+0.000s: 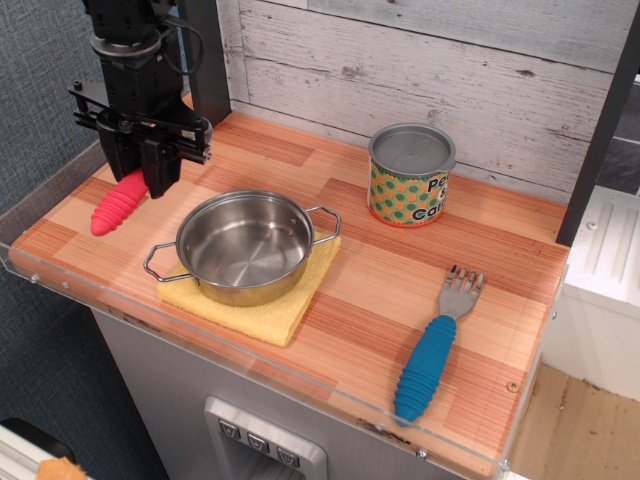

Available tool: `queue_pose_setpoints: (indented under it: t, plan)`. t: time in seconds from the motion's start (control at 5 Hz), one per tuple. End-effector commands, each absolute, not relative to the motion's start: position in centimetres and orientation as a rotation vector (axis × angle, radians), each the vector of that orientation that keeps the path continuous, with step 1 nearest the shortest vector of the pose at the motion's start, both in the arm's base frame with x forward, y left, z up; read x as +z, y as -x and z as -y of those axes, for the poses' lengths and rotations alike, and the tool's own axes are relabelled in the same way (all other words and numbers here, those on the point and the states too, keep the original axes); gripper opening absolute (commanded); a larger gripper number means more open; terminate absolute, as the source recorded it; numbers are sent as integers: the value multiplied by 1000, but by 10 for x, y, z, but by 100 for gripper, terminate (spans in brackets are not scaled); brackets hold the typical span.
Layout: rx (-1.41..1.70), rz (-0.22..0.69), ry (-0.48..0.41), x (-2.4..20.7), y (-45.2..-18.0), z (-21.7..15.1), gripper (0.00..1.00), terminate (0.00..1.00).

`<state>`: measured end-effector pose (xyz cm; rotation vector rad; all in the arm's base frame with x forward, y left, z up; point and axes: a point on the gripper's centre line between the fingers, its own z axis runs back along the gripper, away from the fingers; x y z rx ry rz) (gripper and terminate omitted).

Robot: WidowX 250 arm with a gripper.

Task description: Moved red fork to the left side next to the pot

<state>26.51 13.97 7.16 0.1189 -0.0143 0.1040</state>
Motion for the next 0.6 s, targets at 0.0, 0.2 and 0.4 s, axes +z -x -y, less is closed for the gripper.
queue_pose_setpoints:
  t: [0.0, 0.2, 0.4]
  plan:
    - [90, 86, -149, 57, -275, -165, 0, 0]
    - [74, 103, -149, 45, -273, -169, 0, 0]
    - [53, 137, -106, 39, -271, -172, 0, 0]
